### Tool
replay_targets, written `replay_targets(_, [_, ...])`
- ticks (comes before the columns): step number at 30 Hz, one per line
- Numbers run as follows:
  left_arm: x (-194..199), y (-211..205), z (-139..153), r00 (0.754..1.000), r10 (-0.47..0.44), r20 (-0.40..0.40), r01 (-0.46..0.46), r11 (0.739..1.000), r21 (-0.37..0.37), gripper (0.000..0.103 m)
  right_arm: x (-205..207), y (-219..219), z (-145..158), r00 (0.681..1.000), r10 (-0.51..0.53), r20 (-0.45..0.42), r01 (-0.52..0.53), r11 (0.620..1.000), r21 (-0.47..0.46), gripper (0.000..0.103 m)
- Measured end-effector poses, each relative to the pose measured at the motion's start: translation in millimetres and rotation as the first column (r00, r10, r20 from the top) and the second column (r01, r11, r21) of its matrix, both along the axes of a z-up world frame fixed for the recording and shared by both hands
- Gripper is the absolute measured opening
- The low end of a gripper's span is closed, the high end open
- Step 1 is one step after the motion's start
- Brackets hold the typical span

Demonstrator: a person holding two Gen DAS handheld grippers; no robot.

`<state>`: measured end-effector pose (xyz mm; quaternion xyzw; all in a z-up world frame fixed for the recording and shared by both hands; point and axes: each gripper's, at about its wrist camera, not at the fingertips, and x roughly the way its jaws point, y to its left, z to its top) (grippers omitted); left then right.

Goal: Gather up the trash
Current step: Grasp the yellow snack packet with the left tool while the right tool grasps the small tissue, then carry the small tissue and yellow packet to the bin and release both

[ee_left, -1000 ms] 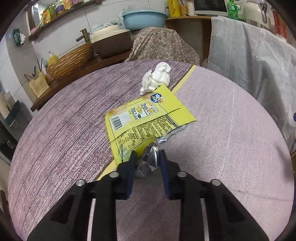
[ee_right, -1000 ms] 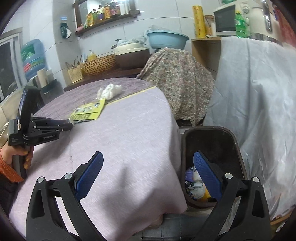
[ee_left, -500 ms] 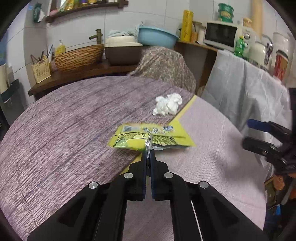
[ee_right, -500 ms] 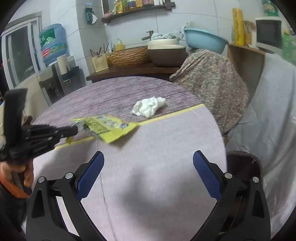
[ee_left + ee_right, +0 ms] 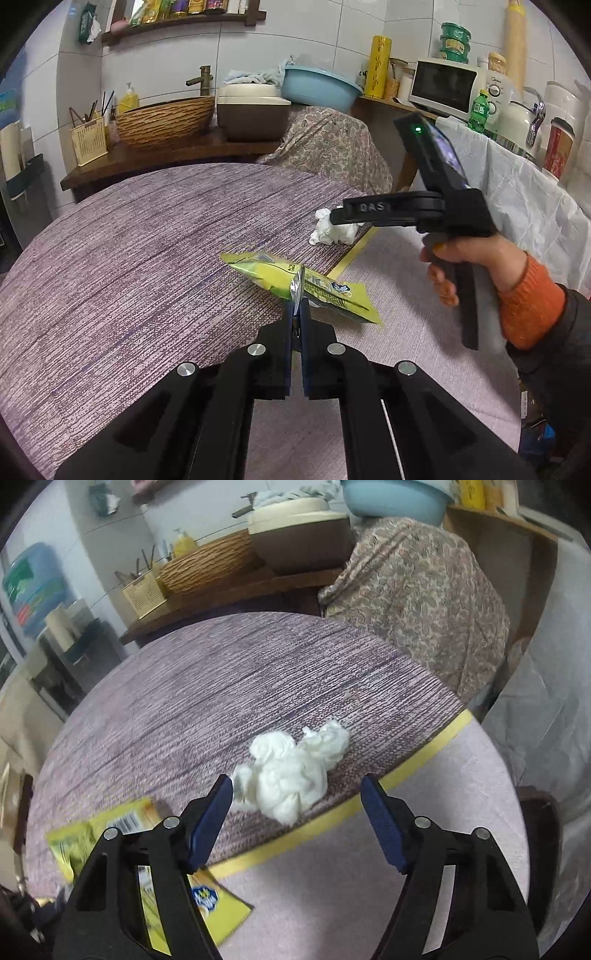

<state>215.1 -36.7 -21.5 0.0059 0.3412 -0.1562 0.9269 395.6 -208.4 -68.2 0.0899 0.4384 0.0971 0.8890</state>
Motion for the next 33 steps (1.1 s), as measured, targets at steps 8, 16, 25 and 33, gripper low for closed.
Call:
replay_targets(8, [2.1,1.1,-3.8,1.0,0.005,-0.02,-0.006,1.0,-0.018,0.005,12.6,10.1,-15.6,0.999,0.028,-0.026,-0.028,0.999,0.019,0.041])
replay_targets(16, [0.2,4.2,-2.2,1.0,0.017,-0.006,-0.018,1.0,-0.026,0.005,-17.8,24.1,3.8,0.992,0.095,0.08,-0.093,0.995,-0.031,0.031])
replay_targets(25, [-5.0,2.9,7.1,0.998,0.011,0.061,-0.008,0.999,-0.04,0.005,-98.1,-0.2,34.6,0.97,0.139,0.199,-0.144,0.989,0.012,0.031])
replay_targets(33, [-12.4,-23.4,21.3,0.996,-0.046,0.081,0.052,0.996,-0.073,0.005,-177.8,-54.7,45.9,0.952,0.091,0.292,-0.092,0.996,-0.008,0.031])
